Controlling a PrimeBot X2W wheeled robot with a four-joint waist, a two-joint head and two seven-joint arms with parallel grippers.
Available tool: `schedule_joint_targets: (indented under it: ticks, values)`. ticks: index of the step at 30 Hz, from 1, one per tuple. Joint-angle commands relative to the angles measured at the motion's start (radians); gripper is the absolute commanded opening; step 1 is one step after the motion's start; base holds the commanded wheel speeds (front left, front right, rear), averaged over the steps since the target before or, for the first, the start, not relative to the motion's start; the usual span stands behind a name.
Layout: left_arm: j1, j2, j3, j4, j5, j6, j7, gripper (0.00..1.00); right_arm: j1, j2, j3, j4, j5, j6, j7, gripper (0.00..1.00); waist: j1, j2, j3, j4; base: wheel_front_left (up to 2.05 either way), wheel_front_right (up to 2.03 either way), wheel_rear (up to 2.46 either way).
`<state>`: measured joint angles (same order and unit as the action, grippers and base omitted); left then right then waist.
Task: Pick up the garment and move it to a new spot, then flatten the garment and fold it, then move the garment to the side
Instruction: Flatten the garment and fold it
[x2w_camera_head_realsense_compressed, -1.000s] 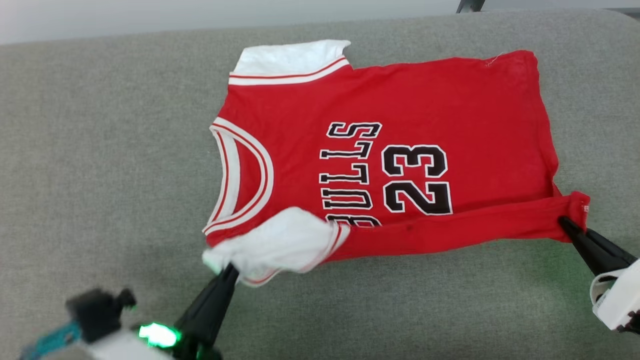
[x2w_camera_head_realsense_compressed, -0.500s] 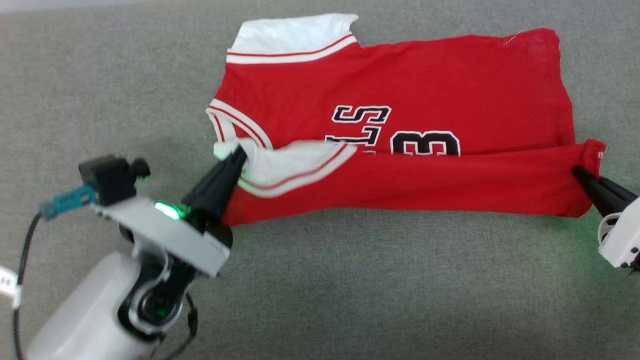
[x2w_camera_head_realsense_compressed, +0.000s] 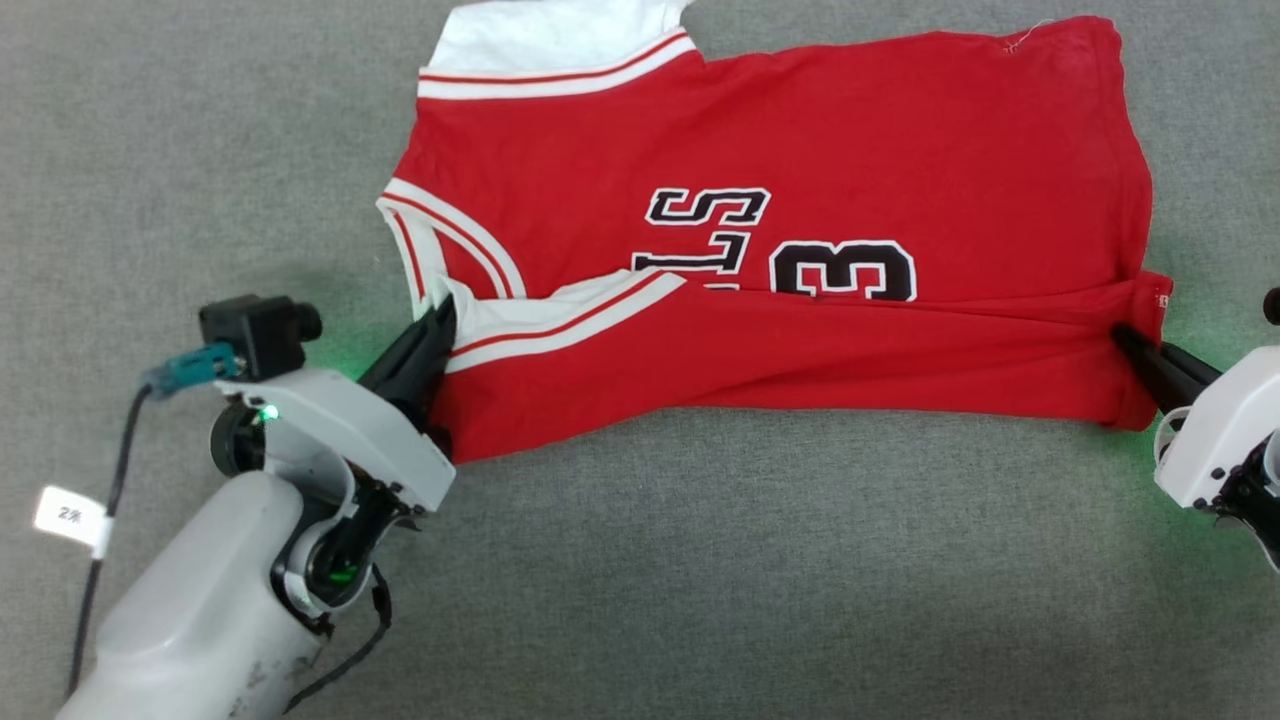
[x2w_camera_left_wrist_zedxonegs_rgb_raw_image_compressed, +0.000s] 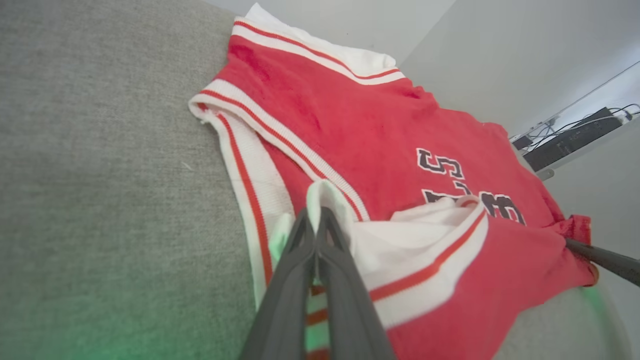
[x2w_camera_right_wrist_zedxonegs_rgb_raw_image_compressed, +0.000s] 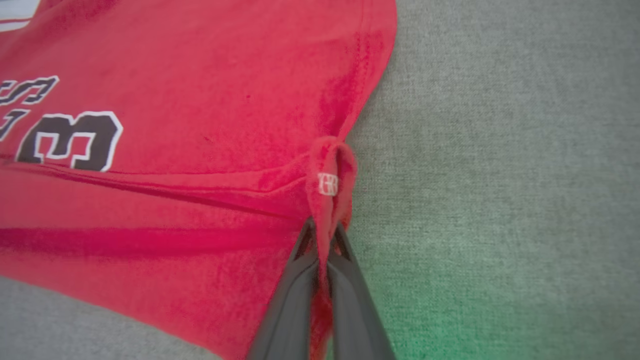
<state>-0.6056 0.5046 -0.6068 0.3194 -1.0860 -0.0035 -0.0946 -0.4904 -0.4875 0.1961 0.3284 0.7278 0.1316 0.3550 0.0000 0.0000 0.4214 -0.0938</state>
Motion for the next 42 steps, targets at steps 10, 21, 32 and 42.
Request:
schedule_joint_targets:
  ticks: [10,21,32,42]
  values:
    - [-0.028,0.013,-0.052,0.082,0.062,-0.021,0.012,1.0,-0.028,-0.013,0.069,0.064,-0.022,-0.002,-0.101,1.0,0.0,0.0,-0.042,0.017,0.0,0.0,0.0]
    - [-0.055,0.164,-0.096,-0.104,0.106,0.048,0.213,1.0,0.049,-0.014,0.041,-0.027,-0.016,-0.002,-0.164,1.0,0.0,0.0,-0.152,0.032,0.0,0.0,0.0]
    - [-0.085,0.292,-0.168,-0.331,0.011,0.195,0.679,1.0,0.112,0.018,0.004,-0.145,-0.049,-0.002,-0.124,1.0,0.0,0.0,-0.171,0.023,0.0,0.0,0.0]
    - [-0.12,0.293,-0.194,-0.339,-0.043,0.285,0.869,1.0,0.099,0.042,-0.017,-0.185,-0.059,-0.002,-0.114,1.0,0.0,0.0,-0.105,-0.022,0.0,0.0,0.0]
